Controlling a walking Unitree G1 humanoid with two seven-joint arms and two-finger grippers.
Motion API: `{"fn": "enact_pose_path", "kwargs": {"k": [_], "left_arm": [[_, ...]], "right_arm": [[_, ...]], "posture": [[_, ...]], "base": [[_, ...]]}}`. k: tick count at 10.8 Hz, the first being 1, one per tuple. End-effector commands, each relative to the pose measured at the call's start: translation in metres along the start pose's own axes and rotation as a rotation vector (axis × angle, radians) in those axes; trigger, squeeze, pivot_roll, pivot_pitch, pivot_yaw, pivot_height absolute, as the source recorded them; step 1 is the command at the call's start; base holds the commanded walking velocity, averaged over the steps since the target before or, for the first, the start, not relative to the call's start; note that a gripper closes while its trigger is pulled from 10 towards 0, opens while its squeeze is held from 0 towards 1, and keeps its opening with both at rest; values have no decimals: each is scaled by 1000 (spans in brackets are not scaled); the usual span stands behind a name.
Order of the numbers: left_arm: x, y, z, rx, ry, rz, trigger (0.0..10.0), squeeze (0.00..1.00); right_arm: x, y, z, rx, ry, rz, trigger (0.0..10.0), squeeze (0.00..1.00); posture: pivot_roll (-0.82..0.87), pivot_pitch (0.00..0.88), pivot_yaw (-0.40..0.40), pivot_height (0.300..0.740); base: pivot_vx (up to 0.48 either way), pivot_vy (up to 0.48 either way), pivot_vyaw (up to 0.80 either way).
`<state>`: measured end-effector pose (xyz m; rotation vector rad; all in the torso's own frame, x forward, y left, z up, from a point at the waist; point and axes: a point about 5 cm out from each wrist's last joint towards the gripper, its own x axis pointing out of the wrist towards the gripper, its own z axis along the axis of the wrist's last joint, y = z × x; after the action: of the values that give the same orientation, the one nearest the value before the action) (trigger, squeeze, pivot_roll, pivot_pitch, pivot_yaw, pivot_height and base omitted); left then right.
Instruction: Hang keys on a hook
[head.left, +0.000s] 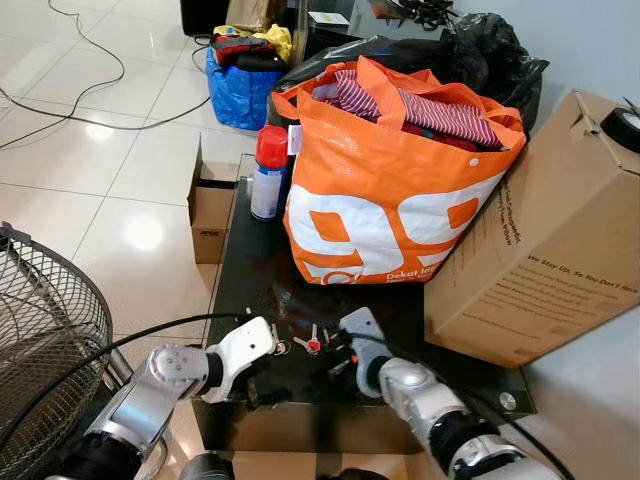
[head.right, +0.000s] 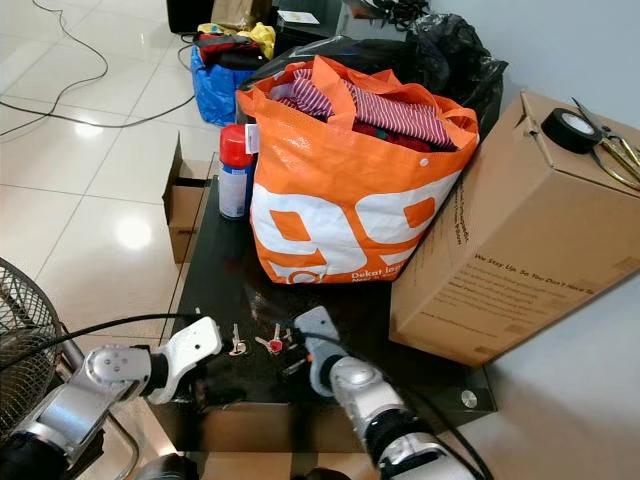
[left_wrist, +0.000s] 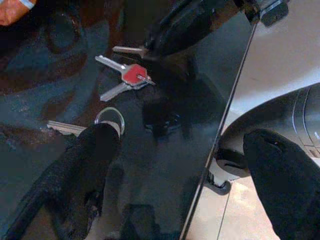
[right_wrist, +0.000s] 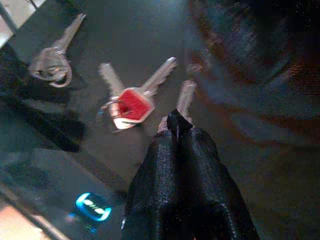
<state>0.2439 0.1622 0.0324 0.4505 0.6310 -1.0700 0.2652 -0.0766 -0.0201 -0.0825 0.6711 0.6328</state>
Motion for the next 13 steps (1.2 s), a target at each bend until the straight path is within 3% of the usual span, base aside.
{"fn": "enact_pose_path", "kwargs": {"k": [1, 3, 4, 6, 7, 9, 10, 13], "left_arm": [[4, 1, 5, 25, -7, 0, 10000, 63], [2, 7, 10, 38, -27, 34, 10000, 59], [2, 9, 12, 40, -36, 52, 10000, 59], [-2, 17, 21, 63, -61, 99, 10000, 59], [-7, 24, 33, 86, -109, 159, 10000, 59], [-16, 33, 52, 71, -233, 285, 10000, 63], [-26, 38, 64, 27, -339, 401, 10000, 63], [-63, 47, 74, -69, -496, 642, 10000, 71]], "right_arm": [[-6, -13, 6, -72, -33, -28, 0, 0], [-27, -35, 25, -146, -139, -50, 0, 0], [-37, -39, 31, -175, -172, -61, 0, 0], [-63, -39, 43, -343, -200, -74, 0, 0], [-84, -45, 62, -361, -285, -211, 0, 0], [-107, -42, 78, -197, -419, -286, 0, 0], [-120, -42, 82, 39, -510, -315, 0, 0], [-137, -27, 90, 264, -584, -296, 0, 0]], "posture": [[-35, 27, -204, 740], [-43, 0, -196, 740], [-45, 0, -192, 740], [-46, 0, -171, 740], [-46, 0, -162, 740], [-37, 0, -132, 740], [-33, 0, -116, 740], [-21, 0, -90, 740]], "base": [[0, 0, 0], [0, 0, 0], [0, 0, 0], [0, 0, 0], [0, 0, 0], [0, 0, 0], [0, 0, 0], [0, 0, 0]]}}
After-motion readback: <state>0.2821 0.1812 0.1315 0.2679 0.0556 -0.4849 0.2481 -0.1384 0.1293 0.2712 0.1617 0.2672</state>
